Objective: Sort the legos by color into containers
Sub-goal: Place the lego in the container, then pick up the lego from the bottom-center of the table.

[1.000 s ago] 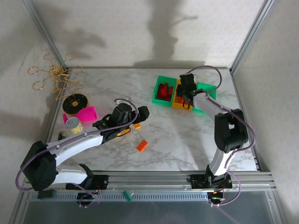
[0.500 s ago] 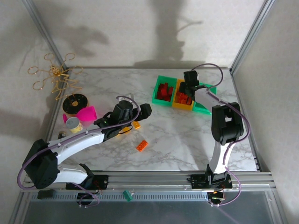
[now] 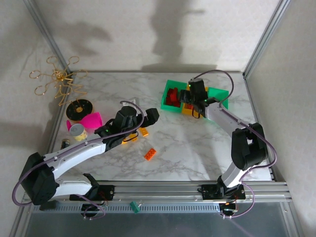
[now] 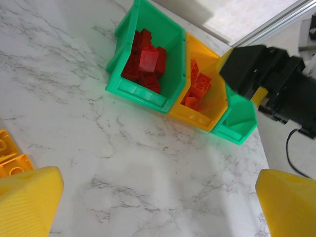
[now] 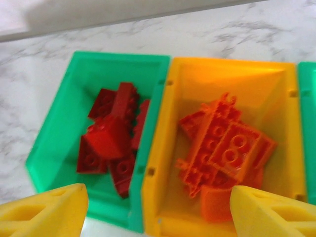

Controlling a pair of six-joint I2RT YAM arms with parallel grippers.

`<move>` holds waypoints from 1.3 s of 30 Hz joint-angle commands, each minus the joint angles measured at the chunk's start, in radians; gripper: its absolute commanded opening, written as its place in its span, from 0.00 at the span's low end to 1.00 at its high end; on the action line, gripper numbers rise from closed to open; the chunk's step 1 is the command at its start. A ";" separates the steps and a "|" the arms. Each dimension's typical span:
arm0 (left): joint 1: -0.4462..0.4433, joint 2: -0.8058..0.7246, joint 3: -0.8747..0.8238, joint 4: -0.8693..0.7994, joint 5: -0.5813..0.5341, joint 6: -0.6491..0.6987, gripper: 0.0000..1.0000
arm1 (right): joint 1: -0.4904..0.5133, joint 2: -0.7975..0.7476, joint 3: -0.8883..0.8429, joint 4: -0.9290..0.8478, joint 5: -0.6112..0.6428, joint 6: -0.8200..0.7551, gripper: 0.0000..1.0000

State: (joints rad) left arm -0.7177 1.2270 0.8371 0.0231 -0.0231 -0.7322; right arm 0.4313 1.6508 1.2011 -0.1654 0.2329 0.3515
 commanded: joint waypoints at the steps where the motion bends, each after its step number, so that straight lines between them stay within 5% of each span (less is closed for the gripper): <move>1: 0.009 -0.055 -0.031 -0.040 -0.037 0.006 1.00 | 0.060 -0.057 -0.031 -0.034 0.008 -0.003 0.78; 26: 0.009 -0.410 -0.289 -0.292 -0.197 -0.184 1.00 | 0.617 -0.203 -0.333 -0.145 -0.010 0.403 0.94; 39: 0.009 -0.480 -0.310 -0.350 -0.236 -0.197 1.00 | 0.743 -0.071 -0.350 -0.005 -0.111 0.448 0.88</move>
State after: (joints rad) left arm -0.7177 0.7586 0.5247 -0.2909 -0.2298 -0.9165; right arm 1.1534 1.5547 0.8421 -0.2134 0.1493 0.7940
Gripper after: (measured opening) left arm 0.996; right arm 0.886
